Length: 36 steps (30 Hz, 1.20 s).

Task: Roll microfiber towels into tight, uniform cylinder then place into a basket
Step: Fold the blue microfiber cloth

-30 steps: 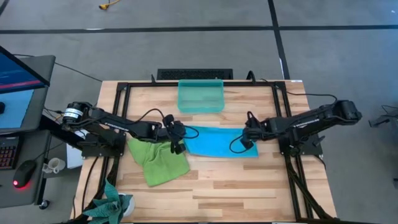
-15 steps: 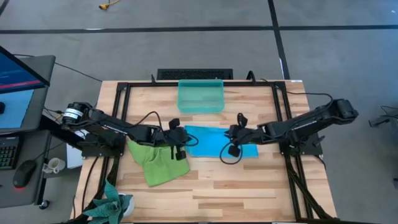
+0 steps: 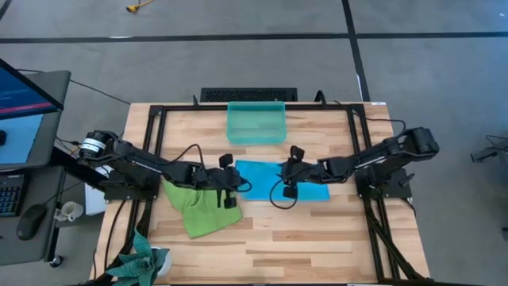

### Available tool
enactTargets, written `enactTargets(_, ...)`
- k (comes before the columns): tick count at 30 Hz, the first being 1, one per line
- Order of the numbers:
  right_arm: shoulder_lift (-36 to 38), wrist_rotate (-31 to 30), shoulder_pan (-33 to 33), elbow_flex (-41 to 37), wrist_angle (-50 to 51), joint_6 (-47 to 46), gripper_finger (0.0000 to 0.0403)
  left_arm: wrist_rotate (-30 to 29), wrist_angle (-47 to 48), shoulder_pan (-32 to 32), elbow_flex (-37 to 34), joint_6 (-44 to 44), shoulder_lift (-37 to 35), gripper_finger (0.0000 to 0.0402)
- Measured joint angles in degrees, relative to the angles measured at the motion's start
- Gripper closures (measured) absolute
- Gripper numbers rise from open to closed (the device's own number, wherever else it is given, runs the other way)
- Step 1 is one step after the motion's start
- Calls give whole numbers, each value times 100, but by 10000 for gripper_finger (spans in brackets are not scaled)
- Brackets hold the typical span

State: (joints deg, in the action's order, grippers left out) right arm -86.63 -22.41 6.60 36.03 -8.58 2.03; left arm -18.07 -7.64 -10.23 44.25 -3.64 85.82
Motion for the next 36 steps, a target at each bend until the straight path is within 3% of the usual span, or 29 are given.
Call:
enactTargets(9,-562,8,-10,0,-768,583,213,68,-89,-76,0,0,0,400)
enactTargets(21,-634,577,-189,7,-863,353,216,79,-365,-206,2,83,0,400)
enactTargets(25,-643,950,-265,9,-718,212,220,14,-364,-204,2,85,0,400)
enactTargets(36,-640,1059,-376,9,168,-242,225,-62,-346,-204,2,85,0,400)
